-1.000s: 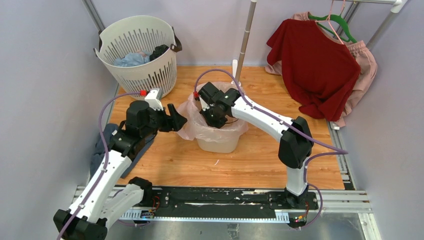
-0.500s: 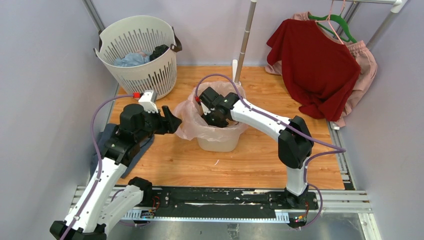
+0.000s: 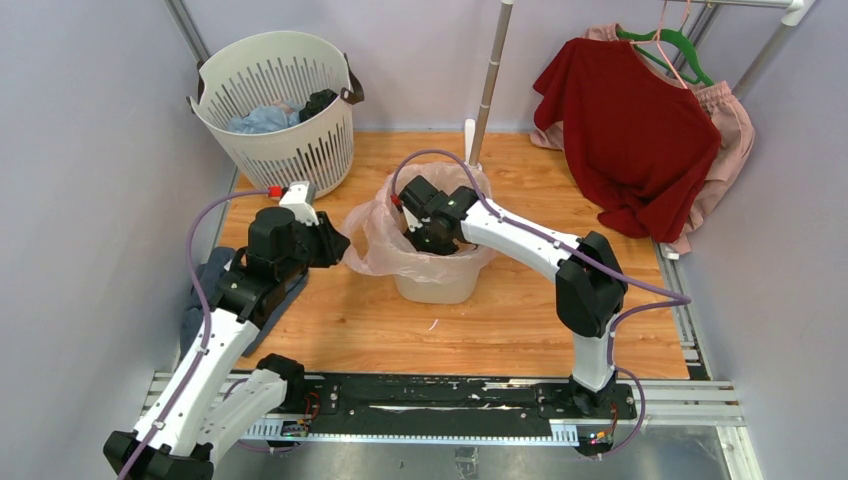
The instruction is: Put the trash bags into the trash bin
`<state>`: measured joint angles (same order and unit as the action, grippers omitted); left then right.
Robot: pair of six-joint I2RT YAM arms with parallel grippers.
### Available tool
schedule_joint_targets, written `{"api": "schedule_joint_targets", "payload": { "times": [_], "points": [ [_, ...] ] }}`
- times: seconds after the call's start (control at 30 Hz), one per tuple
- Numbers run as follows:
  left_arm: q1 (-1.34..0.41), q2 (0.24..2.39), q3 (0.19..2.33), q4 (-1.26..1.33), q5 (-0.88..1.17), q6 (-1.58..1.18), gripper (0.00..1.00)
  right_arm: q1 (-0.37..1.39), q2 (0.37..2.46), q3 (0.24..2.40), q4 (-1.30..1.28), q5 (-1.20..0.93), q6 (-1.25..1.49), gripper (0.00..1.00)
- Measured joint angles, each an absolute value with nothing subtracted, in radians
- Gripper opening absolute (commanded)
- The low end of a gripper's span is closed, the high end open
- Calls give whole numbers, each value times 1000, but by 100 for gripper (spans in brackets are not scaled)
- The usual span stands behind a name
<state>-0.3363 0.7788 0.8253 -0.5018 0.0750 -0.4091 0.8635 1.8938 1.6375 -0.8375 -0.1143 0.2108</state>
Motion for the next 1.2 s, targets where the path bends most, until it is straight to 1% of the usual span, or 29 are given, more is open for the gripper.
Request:
{"api": "schedule_joint_targets", "payload": {
  "times": [0.07, 0.13, 0.23, 0.47, 0.7, 0.83, 1.03, 1.2],
  "points": [
    [-336, 778, 815, -488, 61, -410, 18, 863, 1894, 1631, -838, -111, 209, 0],
    [-336, 776, 789, -464, 51, -415, 9, 863, 1894, 1625, -838, -107, 208, 0],
    [-336, 774, 737, -427, 42, -429, 0, 863, 1894, 1621, -838, -105, 207, 0],
    [-336, 801, 560, -267, 40, -484, 0, 863, 1877, 1603, -839, -104, 204, 0],
    [-338, 942, 409, -38, 72, -559, 0, 863, 1858, 1579, -835, -104, 200, 0],
    [-360, 1023, 392, 64, 70, -587, 0, 863, 1858, 1568, -833, -104, 201, 0],
    [-439, 1129, 392, 209, 46, -617, 0, 863, 1858, 1559, -831, -107, 201, 0],
    [-482, 1222, 400, 291, 38, -632, 0, 851, 1866, 1543, -830, -125, 203, 0]
  ]
}}
